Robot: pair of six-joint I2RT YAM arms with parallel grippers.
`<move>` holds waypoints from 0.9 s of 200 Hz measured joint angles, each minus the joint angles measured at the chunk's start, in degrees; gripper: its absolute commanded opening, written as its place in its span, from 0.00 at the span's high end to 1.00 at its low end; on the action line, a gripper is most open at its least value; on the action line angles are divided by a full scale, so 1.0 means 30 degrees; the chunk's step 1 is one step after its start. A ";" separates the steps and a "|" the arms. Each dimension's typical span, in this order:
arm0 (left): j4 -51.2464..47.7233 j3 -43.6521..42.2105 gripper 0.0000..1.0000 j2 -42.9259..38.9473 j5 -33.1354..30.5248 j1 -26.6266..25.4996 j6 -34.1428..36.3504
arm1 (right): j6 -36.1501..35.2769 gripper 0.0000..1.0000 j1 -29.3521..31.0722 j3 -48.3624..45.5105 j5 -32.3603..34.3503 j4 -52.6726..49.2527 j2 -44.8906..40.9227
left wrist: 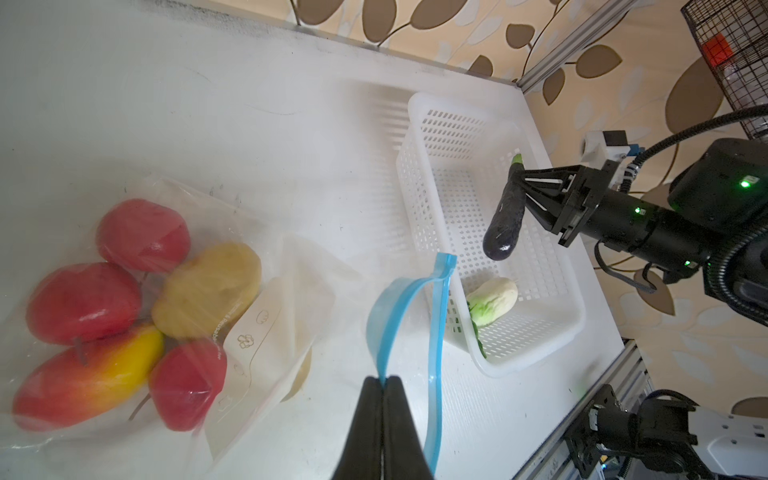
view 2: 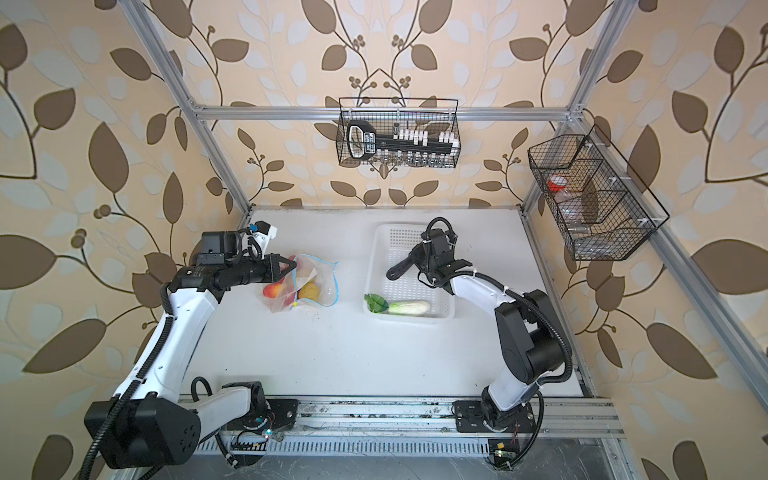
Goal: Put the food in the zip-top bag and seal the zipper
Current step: 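Lift the eggplant upright out of the basket with the right gripper, then carry the eggplant with the right gripper over the bag opening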
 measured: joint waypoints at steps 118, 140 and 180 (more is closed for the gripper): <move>-0.1180 0.2353 1.00 0.0393 0.0036 -0.0051 0.0175 | -0.0903 0.90 0.2557 0.0379 0.1690 -0.0109 -0.2594; -0.1260 0.2681 1.00 0.0430 0.0036 -0.0066 0.0153 | -0.1239 0.89 0.3118 0.0991 0.1960 -0.0109 -0.2659; -0.1399 0.3432 1.00 0.1071 0.0036 -0.0437 0.0080 | -0.2237 0.88 0.4466 0.2433 0.2710 0.0153 -0.2732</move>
